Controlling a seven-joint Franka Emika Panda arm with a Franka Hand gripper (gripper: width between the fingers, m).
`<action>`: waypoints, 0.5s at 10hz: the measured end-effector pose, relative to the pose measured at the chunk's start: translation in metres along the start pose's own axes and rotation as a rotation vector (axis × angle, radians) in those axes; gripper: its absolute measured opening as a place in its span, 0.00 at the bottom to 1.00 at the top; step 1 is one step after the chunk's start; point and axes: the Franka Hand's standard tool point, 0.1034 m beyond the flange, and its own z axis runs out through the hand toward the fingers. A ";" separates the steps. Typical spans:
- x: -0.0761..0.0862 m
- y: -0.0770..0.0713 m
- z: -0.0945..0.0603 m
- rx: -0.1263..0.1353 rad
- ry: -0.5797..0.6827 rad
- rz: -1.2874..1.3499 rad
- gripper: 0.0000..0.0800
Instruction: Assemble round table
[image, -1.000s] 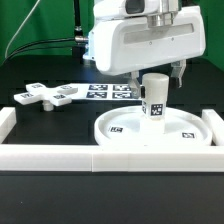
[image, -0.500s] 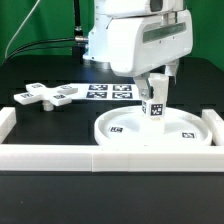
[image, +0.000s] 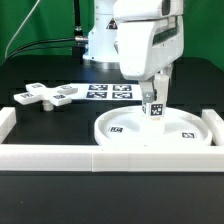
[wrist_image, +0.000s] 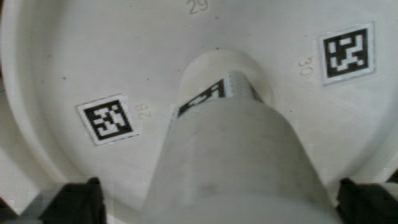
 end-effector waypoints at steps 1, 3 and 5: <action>0.000 0.000 0.000 -0.004 -0.010 -0.053 0.81; -0.002 0.000 0.001 -0.006 -0.019 -0.161 0.81; -0.003 0.001 0.001 -0.006 -0.020 -0.185 0.78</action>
Offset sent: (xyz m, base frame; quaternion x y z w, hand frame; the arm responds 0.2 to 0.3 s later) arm 0.0005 0.0040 0.0018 -0.0092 0.0088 -0.1942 0.9809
